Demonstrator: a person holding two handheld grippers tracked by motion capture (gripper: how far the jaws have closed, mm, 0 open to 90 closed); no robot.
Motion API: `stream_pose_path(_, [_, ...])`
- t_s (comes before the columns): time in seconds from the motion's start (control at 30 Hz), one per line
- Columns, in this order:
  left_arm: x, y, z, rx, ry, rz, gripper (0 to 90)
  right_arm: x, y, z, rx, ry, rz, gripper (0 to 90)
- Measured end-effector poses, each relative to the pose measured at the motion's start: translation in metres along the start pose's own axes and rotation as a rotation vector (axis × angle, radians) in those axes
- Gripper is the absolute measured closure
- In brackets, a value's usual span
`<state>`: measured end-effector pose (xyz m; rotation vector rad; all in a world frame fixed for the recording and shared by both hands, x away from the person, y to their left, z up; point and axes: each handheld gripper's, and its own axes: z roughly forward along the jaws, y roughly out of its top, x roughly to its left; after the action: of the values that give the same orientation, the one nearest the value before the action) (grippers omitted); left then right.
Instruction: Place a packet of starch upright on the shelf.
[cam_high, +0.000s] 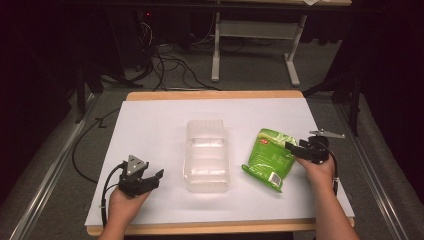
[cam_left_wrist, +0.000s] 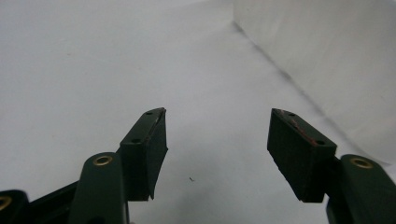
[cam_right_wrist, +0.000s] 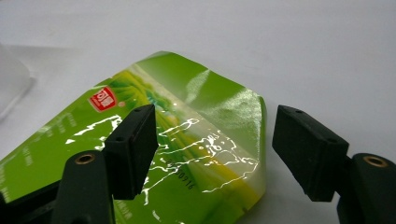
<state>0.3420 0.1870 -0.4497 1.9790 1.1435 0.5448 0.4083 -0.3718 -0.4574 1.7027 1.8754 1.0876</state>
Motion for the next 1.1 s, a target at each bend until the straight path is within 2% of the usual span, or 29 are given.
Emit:
stream_pose_path(0.17, [-0.001, 0.0, -0.001, 0.0, -0.002, 0.003, 38.3, -0.007, -0.004, 0.011, 0.061, 0.023, 0.042, 31.3])
stream_pose_path(0.2, [-0.001, 0.0, -0.001, 0.001, -0.002, 0.003, 38.3, -0.01, -0.006, 0.014, 0.071, 0.057, 0.074, 31.8])
stream_pose_path(0.23, [-0.001, 0.0, -0.001, 0.002, -0.003, 0.006, 38.3, -0.01, -0.006, 0.014, 0.071, 0.057, 0.074, 31.8])
stream_pose_path(0.27, [-0.001, 0.0, -0.001, 0.003, -0.004, 0.007, 38.3, -0.013, -0.008, 0.015, 0.072, 0.089, 0.092, 34.3])
stream_pose_path(0.37, [-0.001, 0.0, -0.001, 0.003, -0.005, 0.008, 38.3, -0.014, -0.008, 0.014, 0.073, 0.117, 0.108, 38.1])
stream_pose_path(0.4, [-0.001, 0.0, -0.001, 0.006, -0.005, 0.011, 38.2, -0.013, -0.008, 0.012, 0.056, 0.125, 0.097, 43.5])
stream_pose_path(0.43, [-0.002, 0.0, 0.0, 0.003, -0.003, 0.008, 38.2, -0.013, -0.008, 0.012, 0.056, 0.125, 0.097, 43.5])
stream_pose_path(0.5, [-0.002, 0.0, 0.0, 0.005, -0.002, 0.01, 38.3, -0.012, -0.008, 0.007, 0.029, 0.132, 0.089, 50.7])
stream_pose_path(0.53, [-0.002, 0.0, 0.0, 0.005, -0.001, 0.011, 38.2, -0.011, -0.008, 0.003, 0.005, 0.138, 0.078, 59.6])
stream_pose_path(0.57, [-0.002, 0.0, 0.001, 0.003, -0.004, 0.01, 38.3, -0.011, -0.008, 0.001, -0.001, 0.142, 0.067, 64.7])
stream_pose_path(0.6, [-0.002, 0.0, 0.001, 0.003, -0.004, 0.01, 38.3, -0.011, -0.008, 0.001, -0.001, 0.142, 0.067, 64.7])
stream_pose_path(0.67, [-0.003, 0.0, 0.001, 0.005, -0.005, 0.015, 38.2, -0.008, -0.007, -0.004, -0.027, 0.162, 0.035, 76.0])
stream_pose_path(0.7, [-0.003, 0.0, 0.001, 0.005, -0.005, 0.015, 38.3, -0.005, -0.007, -0.006, -0.032, 0.174, 0.031, 78.4])
stream_pose_path(0.8, [-0.003, 0.0, 0.001, 0.009, -0.007, 0.02, 38.2, 0.005, -0.005, -0.009, -0.034, 0.191, -0.024, 83.9])
stream_pose_path(0.83, [-0.003, 0.0, 0.001, 0.009, -0.007, 0.02, 38.3, 0.005, -0.005, -0.009, -0.034, 0.191, -0.024, 83.9])
stream_pose_path(0.93, [-0.004, 0.0, 0.0, 0.007, -0.007, 0.02, 38.2, 0.021, -0.003, -0.015, -0.032, 0.195, -0.098, 86.8])
stream_pose_path(1.1, [-0.004, 0.0, 0.0, 0.006, -0.008, 0.022, 38.3, 0.03, 0.0, -0.024, -0.077, 0.214, -0.124, 88.1])
